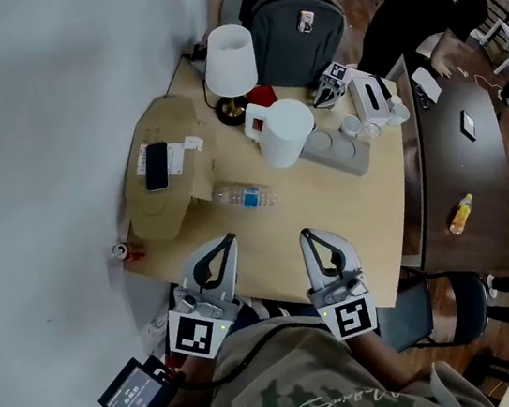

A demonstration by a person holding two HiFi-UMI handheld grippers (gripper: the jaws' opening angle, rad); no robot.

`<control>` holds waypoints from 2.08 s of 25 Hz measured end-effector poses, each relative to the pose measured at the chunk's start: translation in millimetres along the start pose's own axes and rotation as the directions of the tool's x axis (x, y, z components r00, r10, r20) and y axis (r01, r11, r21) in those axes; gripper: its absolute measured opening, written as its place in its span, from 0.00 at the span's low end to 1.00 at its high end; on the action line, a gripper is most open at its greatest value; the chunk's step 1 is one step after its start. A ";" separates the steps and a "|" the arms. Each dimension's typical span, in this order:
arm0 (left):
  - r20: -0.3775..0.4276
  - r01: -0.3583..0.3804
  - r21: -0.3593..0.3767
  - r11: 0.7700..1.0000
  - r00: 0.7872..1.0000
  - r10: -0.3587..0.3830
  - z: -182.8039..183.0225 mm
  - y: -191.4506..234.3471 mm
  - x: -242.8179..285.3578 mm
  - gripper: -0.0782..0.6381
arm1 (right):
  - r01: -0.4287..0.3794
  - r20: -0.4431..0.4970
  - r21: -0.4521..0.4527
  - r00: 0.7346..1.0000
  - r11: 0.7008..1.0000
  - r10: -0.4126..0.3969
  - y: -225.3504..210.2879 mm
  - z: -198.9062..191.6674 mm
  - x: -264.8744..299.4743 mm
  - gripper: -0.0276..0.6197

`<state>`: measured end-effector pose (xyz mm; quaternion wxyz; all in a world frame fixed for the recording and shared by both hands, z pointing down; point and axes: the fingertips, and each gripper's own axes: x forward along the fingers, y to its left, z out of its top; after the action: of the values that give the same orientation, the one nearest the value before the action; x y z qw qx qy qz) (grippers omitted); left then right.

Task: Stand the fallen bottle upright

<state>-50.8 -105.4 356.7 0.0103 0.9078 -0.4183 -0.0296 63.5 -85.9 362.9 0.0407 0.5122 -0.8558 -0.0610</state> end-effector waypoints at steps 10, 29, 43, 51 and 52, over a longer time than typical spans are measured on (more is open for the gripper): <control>-0.027 -0.032 0.014 0.999 0.999 0.032 -19.9 -11.9 61.5 0.11 | -0.069 -0.038 -0.081 0.997 0.994 0.066 -58.4 -30.2 26.3 0.05; -0.034 0.009 -0.025 1.000 0.999 -0.010 -34.4 43.7 99.5 0.11 | -0.505 -0.494 -0.192 0.791 0.842 0.361 -7.1 -136.8 99.8 0.07; -0.081 -0.067 -0.013 0.998 0.995 0.066 -52.1 80.7 82.7 0.11 | -0.766 -0.852 -0.088 0.389 0.636 0.350 44.2 -304.2 141.3 0.53; -0.110 -0.088 0.033 0.996 0.990 0.091 -67.9 104.5 79.5 0.11 | -0.829 -0.931 0.063 0.152 0.555 0.333 51.4 -373.8 145.6 0.53; -0.113 -0.081 0.056 0.995 0.990 0.087 -71.0 106.9 79.6 0.11 | -0.840 -0.933 0.071 0.135 0.538 0.335 53.8 -379.5 145.8 0.53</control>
<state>-75.9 -235.8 428.6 0.0125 0.8895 -0.4555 0.0341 -2.0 -213.1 747.3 0.6187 0.0326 -0.7846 0.0244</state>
